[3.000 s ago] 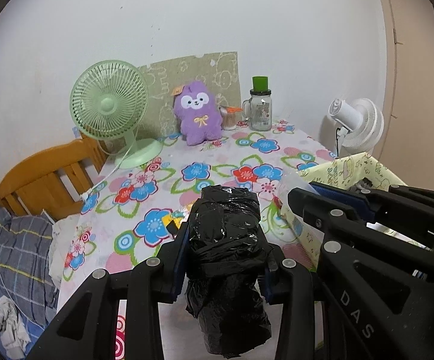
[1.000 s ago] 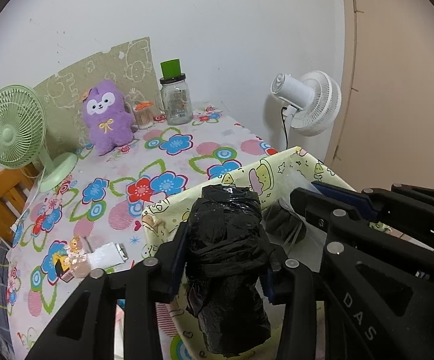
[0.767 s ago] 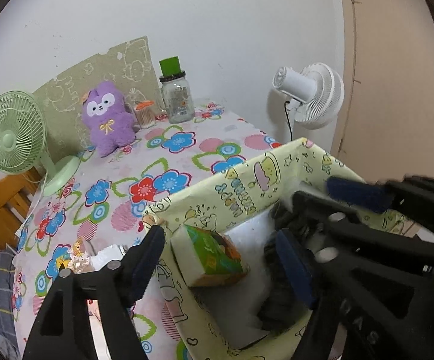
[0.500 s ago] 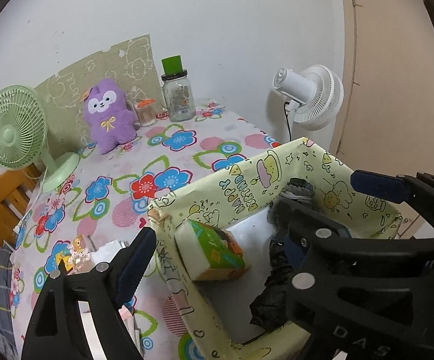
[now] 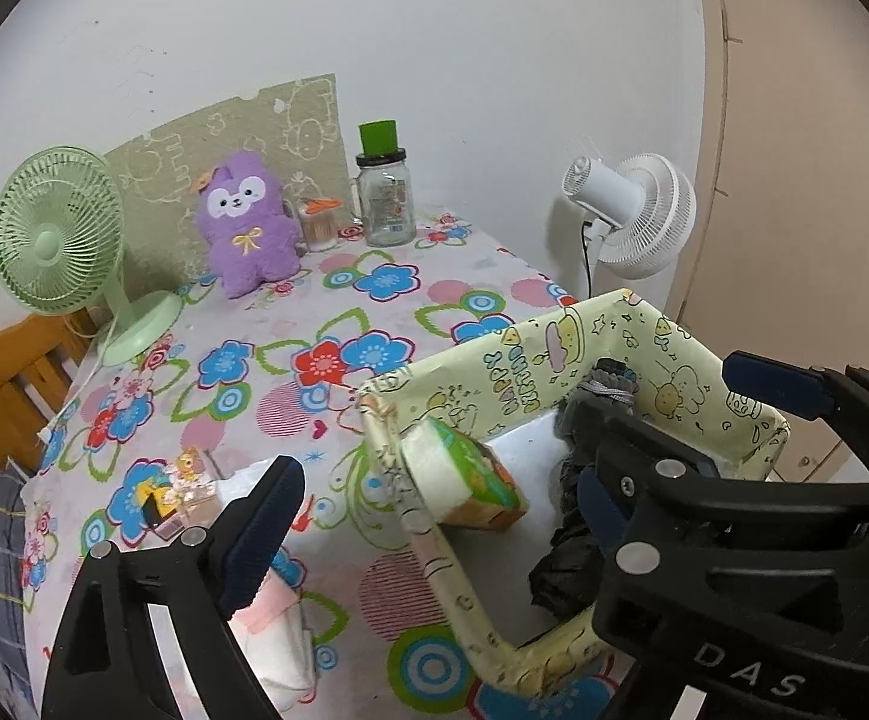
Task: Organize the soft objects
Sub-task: 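Open both grippers to drop the umbrella and sleeve into the box, then withdraw both grippers from the box toward the pink packet and white pouch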
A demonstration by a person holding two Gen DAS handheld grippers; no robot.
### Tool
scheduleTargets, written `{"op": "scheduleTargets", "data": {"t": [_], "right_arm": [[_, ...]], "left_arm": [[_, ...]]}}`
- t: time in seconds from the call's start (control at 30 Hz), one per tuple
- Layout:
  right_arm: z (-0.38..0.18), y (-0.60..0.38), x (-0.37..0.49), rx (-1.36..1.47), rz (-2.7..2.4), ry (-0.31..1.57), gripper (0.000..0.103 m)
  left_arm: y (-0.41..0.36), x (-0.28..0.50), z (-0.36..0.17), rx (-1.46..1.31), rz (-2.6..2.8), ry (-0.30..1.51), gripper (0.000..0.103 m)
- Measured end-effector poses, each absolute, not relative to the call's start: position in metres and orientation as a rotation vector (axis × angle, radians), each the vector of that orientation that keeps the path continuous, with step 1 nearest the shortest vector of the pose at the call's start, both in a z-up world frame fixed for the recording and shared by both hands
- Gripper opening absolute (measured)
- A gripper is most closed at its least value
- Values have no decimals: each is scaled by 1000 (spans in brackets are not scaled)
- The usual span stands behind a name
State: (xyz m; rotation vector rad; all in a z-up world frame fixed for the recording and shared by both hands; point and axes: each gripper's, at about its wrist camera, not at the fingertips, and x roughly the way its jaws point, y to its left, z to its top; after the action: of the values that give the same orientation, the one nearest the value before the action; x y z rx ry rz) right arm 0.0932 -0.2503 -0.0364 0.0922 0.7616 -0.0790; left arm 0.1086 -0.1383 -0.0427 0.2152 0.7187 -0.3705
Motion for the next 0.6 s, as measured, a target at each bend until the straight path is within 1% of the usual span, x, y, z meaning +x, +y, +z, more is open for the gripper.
{"op": "scheduleTargets", "data": {"t": [0.6], "right_arm": [[-18,-205,70,43,-57,708,88]], "left_arm": [[-97,86,-27,213,-346,668,95]]}}
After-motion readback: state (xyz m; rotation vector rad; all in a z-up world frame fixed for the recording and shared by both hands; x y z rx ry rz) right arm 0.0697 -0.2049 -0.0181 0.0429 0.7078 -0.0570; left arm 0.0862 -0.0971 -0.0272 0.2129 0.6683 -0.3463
